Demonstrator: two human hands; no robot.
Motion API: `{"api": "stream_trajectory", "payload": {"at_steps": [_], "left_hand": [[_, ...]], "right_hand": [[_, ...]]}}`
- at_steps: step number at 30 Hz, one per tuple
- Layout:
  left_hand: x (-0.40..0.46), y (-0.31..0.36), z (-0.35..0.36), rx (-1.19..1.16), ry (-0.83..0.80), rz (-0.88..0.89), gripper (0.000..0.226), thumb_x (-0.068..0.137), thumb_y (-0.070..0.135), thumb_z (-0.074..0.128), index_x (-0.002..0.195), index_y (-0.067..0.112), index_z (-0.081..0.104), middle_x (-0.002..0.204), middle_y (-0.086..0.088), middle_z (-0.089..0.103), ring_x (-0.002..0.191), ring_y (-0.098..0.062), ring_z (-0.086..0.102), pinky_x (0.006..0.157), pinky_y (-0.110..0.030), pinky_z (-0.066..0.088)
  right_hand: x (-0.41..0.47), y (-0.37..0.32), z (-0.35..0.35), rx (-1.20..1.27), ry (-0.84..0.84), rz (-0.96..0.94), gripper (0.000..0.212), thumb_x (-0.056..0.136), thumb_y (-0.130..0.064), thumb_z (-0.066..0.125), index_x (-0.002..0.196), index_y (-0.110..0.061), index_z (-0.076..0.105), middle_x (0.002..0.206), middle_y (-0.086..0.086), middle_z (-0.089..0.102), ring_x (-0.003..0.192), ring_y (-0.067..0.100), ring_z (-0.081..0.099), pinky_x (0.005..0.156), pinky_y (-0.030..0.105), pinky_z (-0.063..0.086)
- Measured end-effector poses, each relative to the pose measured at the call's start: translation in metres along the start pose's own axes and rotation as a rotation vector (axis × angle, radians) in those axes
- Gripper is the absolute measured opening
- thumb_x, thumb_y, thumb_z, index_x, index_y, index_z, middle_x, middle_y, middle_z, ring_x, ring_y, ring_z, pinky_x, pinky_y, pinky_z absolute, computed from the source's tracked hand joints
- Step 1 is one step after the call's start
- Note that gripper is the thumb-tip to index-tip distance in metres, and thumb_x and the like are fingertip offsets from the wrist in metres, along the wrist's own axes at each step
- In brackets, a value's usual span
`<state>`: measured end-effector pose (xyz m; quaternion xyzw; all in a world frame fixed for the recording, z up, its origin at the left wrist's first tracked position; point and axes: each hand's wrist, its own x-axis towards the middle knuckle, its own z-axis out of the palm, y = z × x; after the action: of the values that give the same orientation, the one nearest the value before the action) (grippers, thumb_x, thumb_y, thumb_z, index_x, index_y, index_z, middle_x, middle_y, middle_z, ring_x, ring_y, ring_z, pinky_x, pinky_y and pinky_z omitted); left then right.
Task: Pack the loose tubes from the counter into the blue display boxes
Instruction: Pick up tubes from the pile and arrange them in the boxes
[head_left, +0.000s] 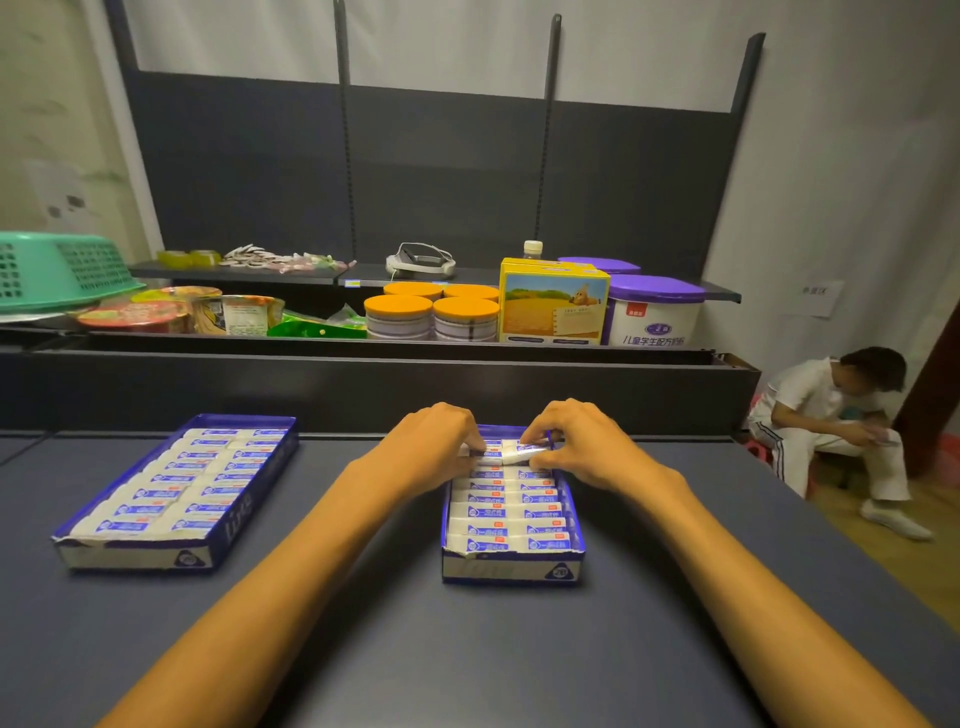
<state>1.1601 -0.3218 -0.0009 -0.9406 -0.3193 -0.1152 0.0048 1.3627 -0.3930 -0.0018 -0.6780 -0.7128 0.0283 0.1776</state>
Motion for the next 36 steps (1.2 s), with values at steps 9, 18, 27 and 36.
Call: {"api": "stream_trajectory", "payload": {"at_steps": [9, 18, 27, 36], "left_hand": [[0.001, -0.003, 0.001, -0.017, 0.009, 0.000, 0.033, 0.089, 0.032, 0.065, 0.121, 0.021, 0.066, 0.126, 0.003, 0.061, 0.111, -0.014, 0.058, 0.086, -0.027, 0.052], [0.001, -0.004, 0.002, -0.007, 0.022, 0.027, 0.032, 0.089, 0.030, 0.066, 0.120, 0.022, 0.067, 0.126, 0.003, 0.060, 0.113, -0.014, 0.057, 0.088, -0.028, 0.052], [-0.007, -0.002, -0.008, -0.098, 0.061, -0.076, 0.044, 0.087, 0.035, 0.068, 0.128, 0.022, 0.059, 0.127, 0.002, 0.058, 0.114, -0.012, 0.053, 0.089, -0.030, 0.051], [-0.094, -0.028, -0.031, -0.011, 0.228, -0.317, 0.057, 0.091, 0.043, 0.059, 0.142, 0.022, 0.044, 0.135, -0.001, 0.054, 0.124, -0.015, 0.045, 0.100, -0.033, 0.043]], "right_hand": [[-0.001, -0.001, -0.002, -0.032, -0.034, -0.014, 0.035, 0.086, -0.039, 0.069, 0.120, -0.027, 0.066, 0.123, -0.005, 0.059, 0.109, 0.010, 0.050, 0.085, 0.027, 0.048], [0.000, -0.002, -0.001, -0.067, -0.019, -0.027, 0.031, 0.087, -0.037, 0.068, 0.116, -0.026, 0.067, 0.120, -0.005, 0.061, 0.107, 0.009, 0.050, 0.087, 0.027, 0.047], [-0.006, -0.002, -0.009, 0.062, 0.024, -0.035, 0.039, 0.088, -0.037, 0.068, 0.124, -0.028, 0.058, 0.122, -0.006, 0.057, 0.109, 0.009, 0.052, 0.086, 0.027, 0.050], [-0.010, -0.051, 0.005, 0.095, 0.103, -0.156, 0.043, 0.091, -0.038, 0.062, 0.132, -0.032, 0.050, 0.134, -0.007, 0.051, 0.120, 0.009, 0.047, 0.099, 0.033, 0.045]]}}
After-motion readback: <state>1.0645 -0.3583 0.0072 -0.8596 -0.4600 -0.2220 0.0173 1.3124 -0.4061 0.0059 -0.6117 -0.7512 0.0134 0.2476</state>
